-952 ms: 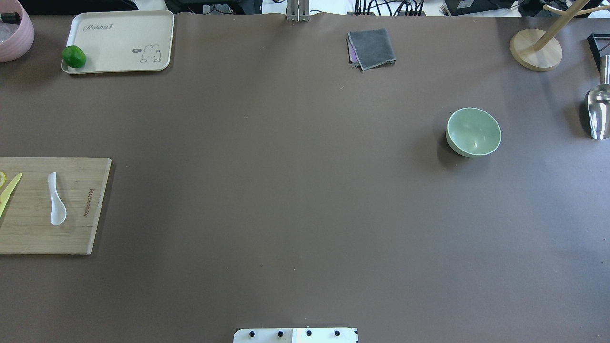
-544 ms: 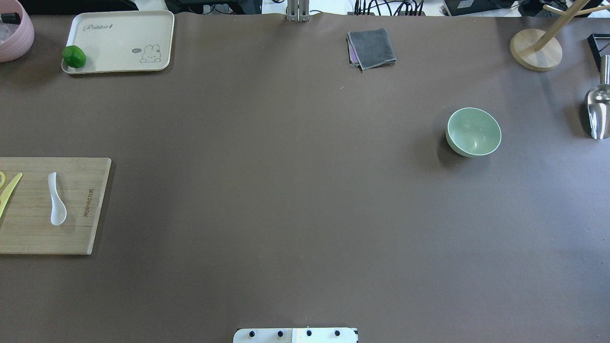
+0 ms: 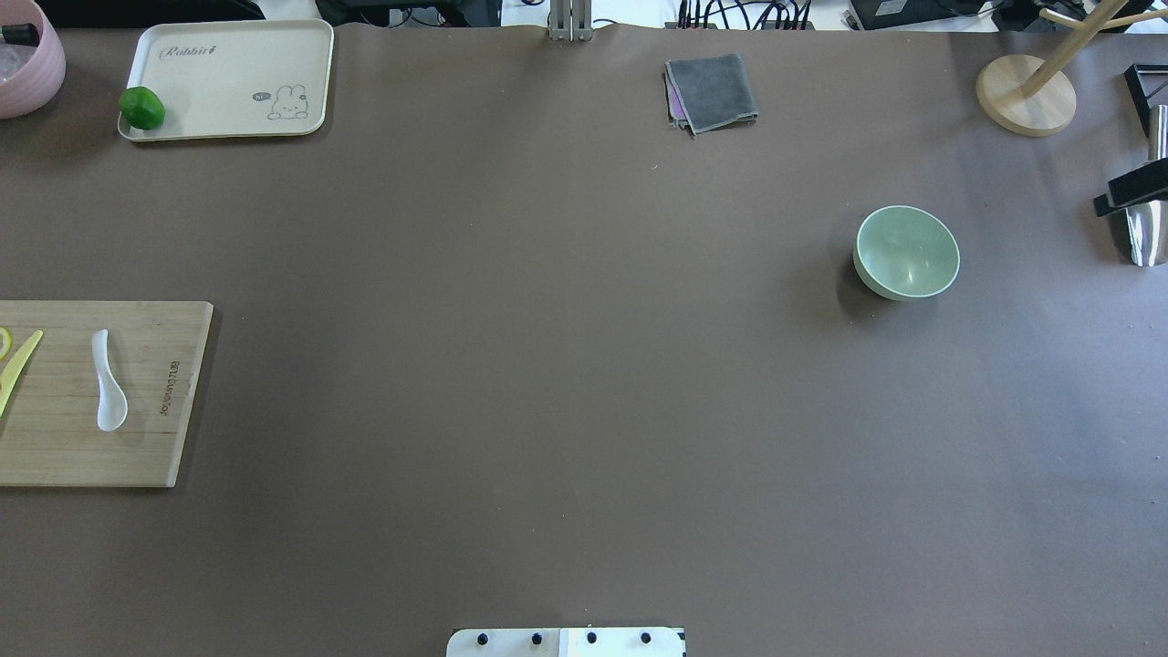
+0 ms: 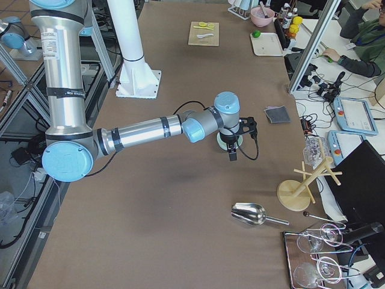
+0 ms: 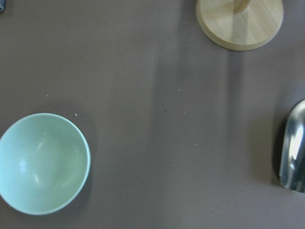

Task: Place spoon in bowl
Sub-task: 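Reach the right gripper to the pale green bowl and grip its rim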

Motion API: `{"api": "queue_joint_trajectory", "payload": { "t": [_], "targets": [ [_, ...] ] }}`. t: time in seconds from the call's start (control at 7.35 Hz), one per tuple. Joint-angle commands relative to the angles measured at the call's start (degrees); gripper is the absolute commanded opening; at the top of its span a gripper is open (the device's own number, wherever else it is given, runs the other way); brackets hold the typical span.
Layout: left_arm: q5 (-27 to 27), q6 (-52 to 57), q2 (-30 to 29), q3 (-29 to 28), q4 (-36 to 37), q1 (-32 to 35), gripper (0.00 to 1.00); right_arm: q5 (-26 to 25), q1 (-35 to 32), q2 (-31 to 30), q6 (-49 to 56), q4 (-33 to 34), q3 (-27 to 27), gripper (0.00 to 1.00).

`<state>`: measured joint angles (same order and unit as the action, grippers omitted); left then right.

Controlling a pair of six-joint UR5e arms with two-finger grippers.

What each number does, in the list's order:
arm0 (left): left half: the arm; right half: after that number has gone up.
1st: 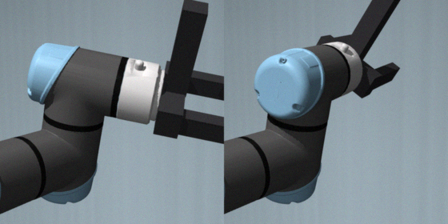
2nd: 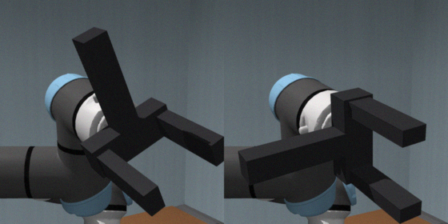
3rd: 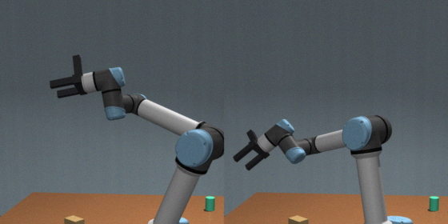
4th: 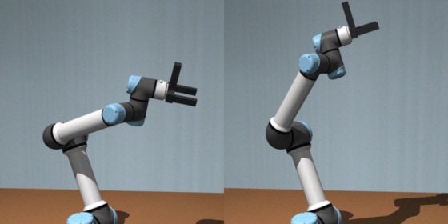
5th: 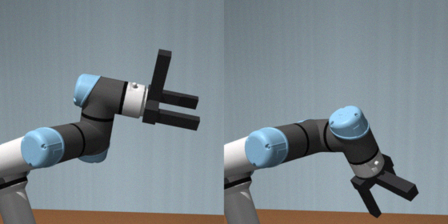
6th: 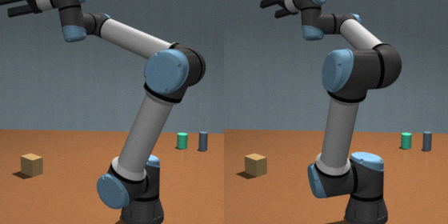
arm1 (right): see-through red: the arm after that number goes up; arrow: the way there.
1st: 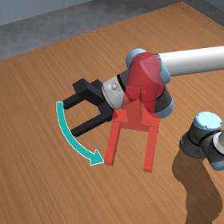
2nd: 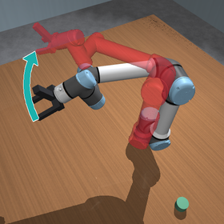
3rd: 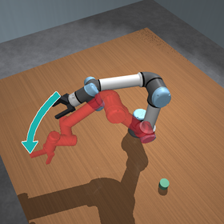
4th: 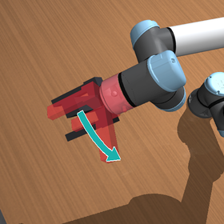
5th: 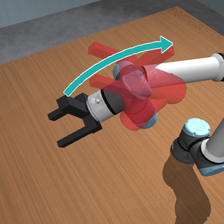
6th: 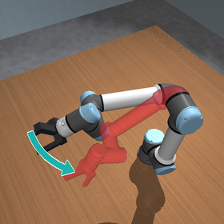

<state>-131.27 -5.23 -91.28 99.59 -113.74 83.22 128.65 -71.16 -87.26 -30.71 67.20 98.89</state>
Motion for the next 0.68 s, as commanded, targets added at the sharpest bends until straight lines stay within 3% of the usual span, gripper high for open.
{"api": "queue_joint_trajectory", "payload": {
  "t": [0.0,0.27,0.54],
  "targets": [
    [0.0,-0.3,0.0,0.0,-0.2,-0.3,0.98,-6.0,7.6,2.1,-16.5,-11.8,-5.9,1.00],
    [0.0,-0.4,0.0,0.0,-0.2,-0.3,0.98,-12.0,13.1,3.0,-24.4,-15.1,-7.6,0.99],
    [0.0,-0.5,-0.1,-0.1,-0.2,-0.3,0.98,-13.9,16.2,3.0,-30.6,-25.1,-13.0,0.97]
  ]
}}
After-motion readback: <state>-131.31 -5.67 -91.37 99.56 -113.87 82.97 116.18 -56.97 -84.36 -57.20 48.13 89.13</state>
